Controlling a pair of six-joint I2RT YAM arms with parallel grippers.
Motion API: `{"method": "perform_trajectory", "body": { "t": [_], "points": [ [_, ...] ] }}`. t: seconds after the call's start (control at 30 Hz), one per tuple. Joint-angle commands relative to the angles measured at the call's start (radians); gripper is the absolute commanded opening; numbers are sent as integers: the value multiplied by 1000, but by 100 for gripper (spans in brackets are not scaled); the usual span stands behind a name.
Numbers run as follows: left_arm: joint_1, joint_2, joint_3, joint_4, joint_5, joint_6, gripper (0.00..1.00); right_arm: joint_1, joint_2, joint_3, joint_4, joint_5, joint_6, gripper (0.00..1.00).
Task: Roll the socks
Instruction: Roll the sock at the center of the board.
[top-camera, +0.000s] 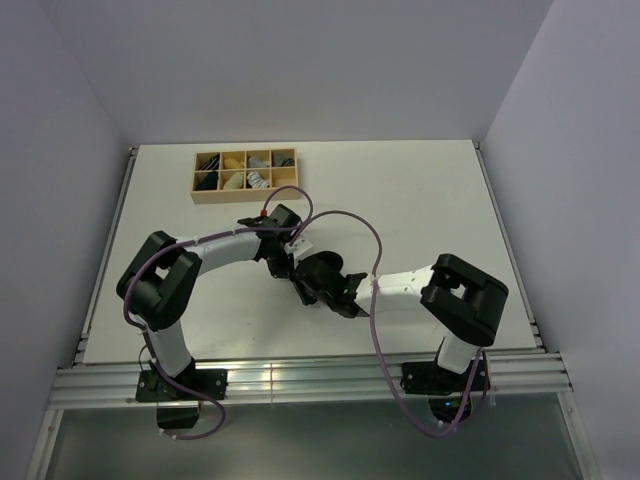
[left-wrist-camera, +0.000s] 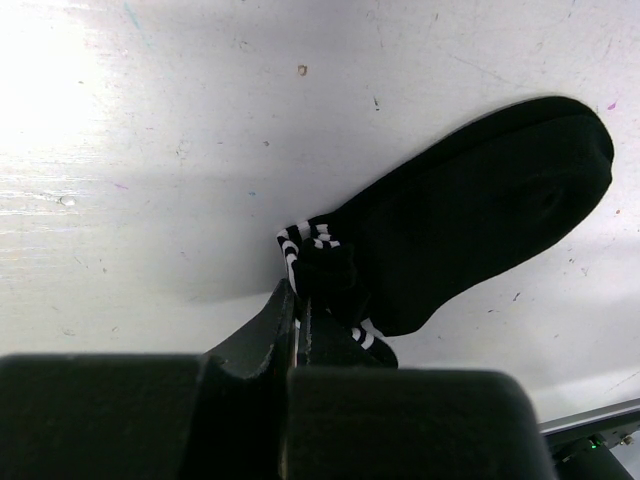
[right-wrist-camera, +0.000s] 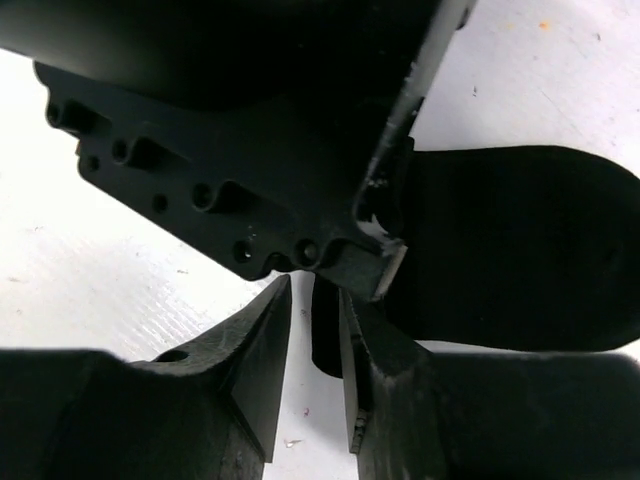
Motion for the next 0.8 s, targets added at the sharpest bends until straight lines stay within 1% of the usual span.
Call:
{"method": "perform_trajectory", "body": {
  "t": [0.0,0.1,0.2,0.4,0.53,0.73,0.77],
  "points": [
    [-14,20,-20,-70,-28,25,0,5,4,-6,16,80,18,34],
    [-16,20,-23,-68,-28,26,0,5,-1,-8,9,93,24,38],
    [-17,18,-27,-65,-23,28,0,5,28,3,-7,98,24,40],
    [-19,6,-28,-73,-25,34,0,5,82,-8,-22,124,52,41],
    [-19,0,-36,-78,-21,37,0,5,125,-3,-62,159,75,41],
    [-19,-13,-40,-82,-15,39,0,5,223,48,-180,178,141,40],
    [-17,-13,-42,-81,-12,37,0,5,235,57,-191,175,144,38]
  ]
}}
